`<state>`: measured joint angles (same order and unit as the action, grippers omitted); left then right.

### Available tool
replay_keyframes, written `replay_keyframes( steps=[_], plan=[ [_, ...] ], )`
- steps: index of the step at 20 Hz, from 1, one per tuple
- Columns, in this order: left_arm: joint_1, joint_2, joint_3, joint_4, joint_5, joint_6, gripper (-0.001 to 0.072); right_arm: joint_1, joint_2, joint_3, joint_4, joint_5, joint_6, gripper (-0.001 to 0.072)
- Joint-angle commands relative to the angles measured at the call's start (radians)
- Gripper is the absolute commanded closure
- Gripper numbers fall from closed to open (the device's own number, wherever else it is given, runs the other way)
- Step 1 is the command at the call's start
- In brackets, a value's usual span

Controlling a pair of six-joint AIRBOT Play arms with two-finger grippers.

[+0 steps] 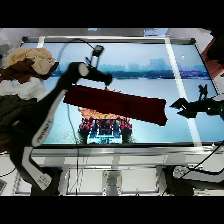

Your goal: Fold the shirts.

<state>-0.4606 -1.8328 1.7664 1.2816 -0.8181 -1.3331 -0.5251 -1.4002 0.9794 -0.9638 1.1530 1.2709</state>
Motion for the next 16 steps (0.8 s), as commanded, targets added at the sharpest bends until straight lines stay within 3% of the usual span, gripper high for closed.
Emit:
replay_keyframes(
  steps=[1,7,14,16],
  plan=[
    [-0.068,-0.136,0.126,0.100,-0.100,-0.061,0.0063,-0.017,-0.075,-0.020,0.089,0.011,-0.088,0.0049],
    [-0.063,-0.242,0.199,0.100,-0.282,-0.061,0.0066,0.004,-0.175,-0.020,0.223,-0.015,-0.174,0.0049],
    [-0.063,-0.252,0.199,0.108,-0.318,-0.054,0.0066,0.102,-0.246,-0.020,0.328,-0.070,-0.229,0.0052],
    [-0.063,-0.253,0.199,0.111,-0.318,-0.054,0.0123,0.127,-0.248,-0.018,0.373,-0.070,-0.253,0.0053]
  ],
)
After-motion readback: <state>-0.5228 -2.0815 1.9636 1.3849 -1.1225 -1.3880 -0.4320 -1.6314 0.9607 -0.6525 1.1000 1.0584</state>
